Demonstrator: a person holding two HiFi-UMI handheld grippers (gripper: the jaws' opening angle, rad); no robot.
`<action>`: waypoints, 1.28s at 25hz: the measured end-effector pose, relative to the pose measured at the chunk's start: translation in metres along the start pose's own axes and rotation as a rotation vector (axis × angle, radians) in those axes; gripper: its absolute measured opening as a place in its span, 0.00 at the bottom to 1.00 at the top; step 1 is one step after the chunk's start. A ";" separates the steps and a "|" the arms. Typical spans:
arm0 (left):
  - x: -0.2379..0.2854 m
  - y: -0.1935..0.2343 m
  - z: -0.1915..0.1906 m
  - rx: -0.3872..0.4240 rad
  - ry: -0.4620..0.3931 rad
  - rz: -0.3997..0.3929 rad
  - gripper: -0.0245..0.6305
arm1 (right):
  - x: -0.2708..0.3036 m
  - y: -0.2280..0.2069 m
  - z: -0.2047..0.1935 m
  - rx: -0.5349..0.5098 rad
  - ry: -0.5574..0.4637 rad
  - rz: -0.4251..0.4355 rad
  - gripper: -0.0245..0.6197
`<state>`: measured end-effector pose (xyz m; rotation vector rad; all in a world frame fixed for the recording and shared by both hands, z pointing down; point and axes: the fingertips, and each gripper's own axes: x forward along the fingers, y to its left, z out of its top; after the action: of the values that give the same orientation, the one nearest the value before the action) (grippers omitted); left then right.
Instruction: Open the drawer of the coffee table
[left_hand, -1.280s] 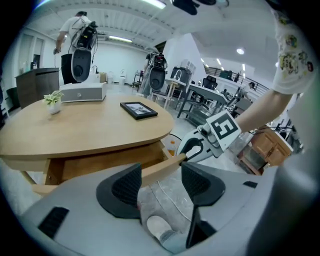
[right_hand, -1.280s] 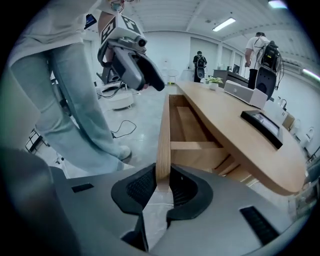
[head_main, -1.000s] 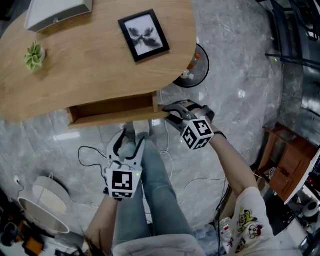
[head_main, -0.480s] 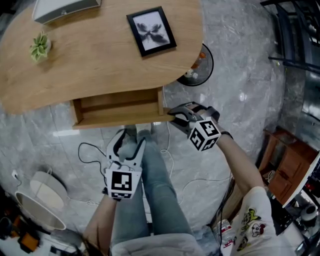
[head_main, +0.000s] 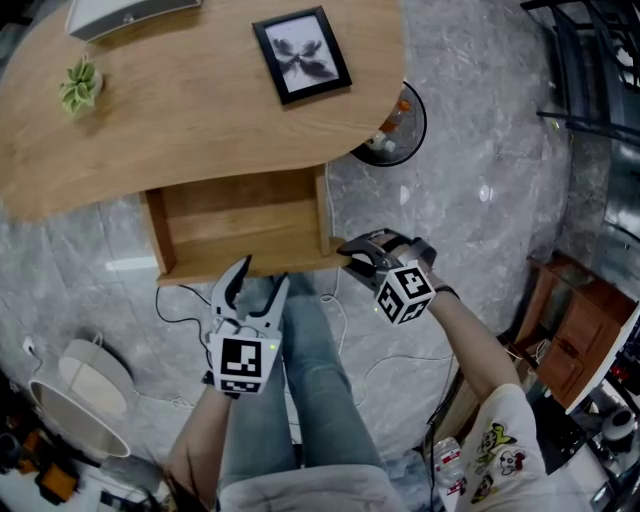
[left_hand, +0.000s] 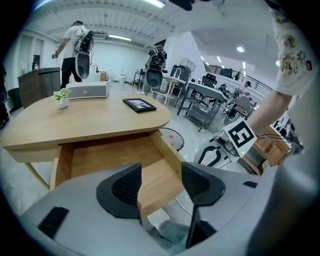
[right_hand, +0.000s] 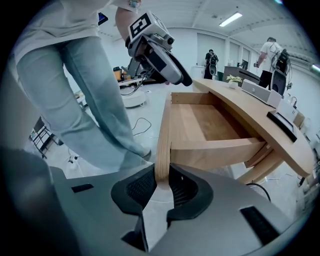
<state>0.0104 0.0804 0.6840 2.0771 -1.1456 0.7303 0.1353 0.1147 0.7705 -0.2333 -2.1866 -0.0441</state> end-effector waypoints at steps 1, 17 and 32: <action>0.000 -0.001 -0.002 0.000 0.003 0.000 0.39 | 0.001 0.002 -0.001 0.000 0.005 -0.002 0.14; -0.010 -0.018 -0.028 -0.023 0.020 0.008 0.39 | 0.033 0.013 -0.023 -0.021 0.107 -0.007 0.14; -0.014 -0.003 -0.028 -0.035 0.001 0.028 0.39 | 0.049 0.015 -0.044 0.094 0.209 0.012 0.19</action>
<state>0.0024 0.1099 0.6908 2.0354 -1.1806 0.7197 0.1453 0.1319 0.8346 -0.1802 -1.9735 0.0394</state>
